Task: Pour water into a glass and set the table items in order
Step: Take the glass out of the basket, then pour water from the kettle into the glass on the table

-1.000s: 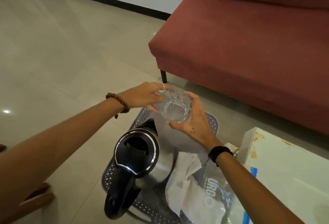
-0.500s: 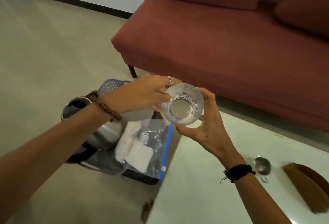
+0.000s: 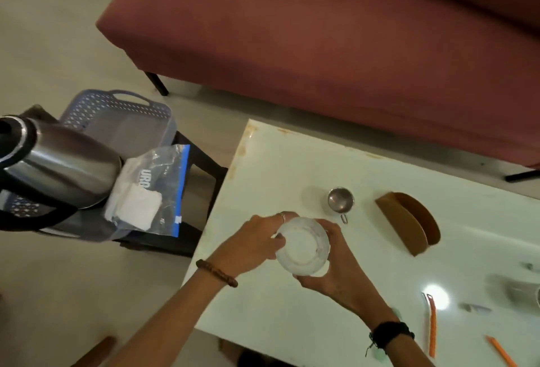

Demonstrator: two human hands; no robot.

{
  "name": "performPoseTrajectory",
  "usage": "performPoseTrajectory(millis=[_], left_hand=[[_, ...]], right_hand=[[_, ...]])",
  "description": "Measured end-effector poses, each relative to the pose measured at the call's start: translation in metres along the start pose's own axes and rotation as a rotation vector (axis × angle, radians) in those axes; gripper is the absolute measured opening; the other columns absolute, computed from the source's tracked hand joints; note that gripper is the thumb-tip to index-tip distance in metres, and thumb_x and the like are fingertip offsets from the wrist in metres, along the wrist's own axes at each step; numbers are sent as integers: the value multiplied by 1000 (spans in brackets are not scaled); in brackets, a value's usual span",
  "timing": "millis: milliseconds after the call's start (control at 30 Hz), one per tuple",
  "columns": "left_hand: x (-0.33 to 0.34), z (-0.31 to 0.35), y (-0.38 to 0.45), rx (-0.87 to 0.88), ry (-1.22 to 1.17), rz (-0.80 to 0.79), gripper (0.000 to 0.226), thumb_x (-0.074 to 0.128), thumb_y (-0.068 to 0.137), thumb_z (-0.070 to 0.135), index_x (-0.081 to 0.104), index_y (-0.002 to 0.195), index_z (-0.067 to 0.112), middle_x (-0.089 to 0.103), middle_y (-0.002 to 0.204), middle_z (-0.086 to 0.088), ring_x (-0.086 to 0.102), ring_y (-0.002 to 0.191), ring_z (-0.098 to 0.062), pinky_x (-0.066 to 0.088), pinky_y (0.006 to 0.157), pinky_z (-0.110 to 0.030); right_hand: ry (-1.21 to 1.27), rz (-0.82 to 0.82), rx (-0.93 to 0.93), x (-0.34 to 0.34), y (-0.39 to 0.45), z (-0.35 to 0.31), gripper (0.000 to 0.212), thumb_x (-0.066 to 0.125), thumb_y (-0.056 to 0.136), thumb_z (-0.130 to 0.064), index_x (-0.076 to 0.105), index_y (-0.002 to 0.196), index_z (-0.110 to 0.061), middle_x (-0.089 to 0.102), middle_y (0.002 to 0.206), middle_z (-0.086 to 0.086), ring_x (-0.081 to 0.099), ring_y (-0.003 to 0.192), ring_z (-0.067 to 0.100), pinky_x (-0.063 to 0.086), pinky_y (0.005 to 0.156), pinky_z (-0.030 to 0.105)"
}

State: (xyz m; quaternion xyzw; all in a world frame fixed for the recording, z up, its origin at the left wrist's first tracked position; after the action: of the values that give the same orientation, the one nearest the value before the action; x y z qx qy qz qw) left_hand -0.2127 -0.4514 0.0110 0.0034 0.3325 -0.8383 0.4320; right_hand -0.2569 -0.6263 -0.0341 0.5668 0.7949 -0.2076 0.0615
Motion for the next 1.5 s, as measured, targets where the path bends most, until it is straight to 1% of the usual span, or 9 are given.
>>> performPoseTrajectory(millis=[300,433,633,933,1033,1167,1233,1300,1500], left_hand=[[59,-65,25,-218,-25,22,36,42,89,6,50,123,12,59,108,-21,59,100,-37,54,85,-46],[64,-81,25,-247,-43,36,50,39,88,6,43,133,27,55,118,-17,54,108,-30,54,88,-43],[61,-93,29,-256,-34,67,51,37,89,6,42,134,29,57,115,-17,55,103,-31,52,91,-43],[55,-92,38,-235,0,86,49,37,91,6,41,136,24,56,119,-18,56,106,-31,51,92,-45],[58,-92,39,-216,-1,120,48,38,92,7,40,137,23,59,115,-19,59,98,-31,51,91,-44],[65,-97,33,-170,-26,195,46,41,96,13,33,141,23,58,124,-17,62,99,-32,48,96,-44],[68,-103,28,-149,-17,237,50,45,96,19,28,143,24,51,136,-11,59,110,-28,42,103,-37],[70,-107,21,-107,-79,306,54,49,94,19,26,143,26,42,143,-2,54,119,-21,39,101,-26],[55,-116,-26,-3,-314,590,51,53,91,16,32,127,45,41,131,20,44,115,7,33,94,-8]], right_hand=[[-117,-146,217,20,-11,75,85,78,58,-44,18,115,-64,38,115,-42,52,103,-3,44,81,15],[-223,-190,215,29,-7,79,83,75,62,-43,23,126,-48,43,118,-27,52,98,4,40,77,13],[-292,-166,181,35,0,79,82,74,69,-38,25,135,-32,46,131,-13,53,104,8,47,85,28],[-209,-134,232,39,6,80,80,76,68,-41,22,126,-50,46,118,-29,56,98,7,48,83,26],[-143,-137,253,38,6,83,85,77,69,-36,18,127,-56,44,123,-32,55,104,7,48,91,29],[-85,-117,225,37,1,87,93,72,79,-17,8,143,-40,26,149,-18,40,129,10,36,105,28],[-123,-63,187,37,-6,82,93,63,82,0,4,141,-42,13,151,-22,25,137,5,31,104,12],[-203,36,152,37,-13,69,93,54,79,10,5,138,-44,9,154,-16,17,139,2,31,89,-4],[-319,197,-36,64,-19,-1,75,54,87,-1,14,137,-39,15,156,-6,21,136,0,44,93,18]])
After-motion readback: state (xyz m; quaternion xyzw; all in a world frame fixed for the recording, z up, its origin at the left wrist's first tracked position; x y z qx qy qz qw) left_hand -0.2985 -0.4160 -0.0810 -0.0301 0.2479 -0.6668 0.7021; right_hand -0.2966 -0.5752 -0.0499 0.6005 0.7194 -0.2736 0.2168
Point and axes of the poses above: each hand's wrist, its own y-axis towards the middle knuckle, its own x-axis out of the palm, z = x × y, the point moved 2 cm from there along y, towards the middle knuckle
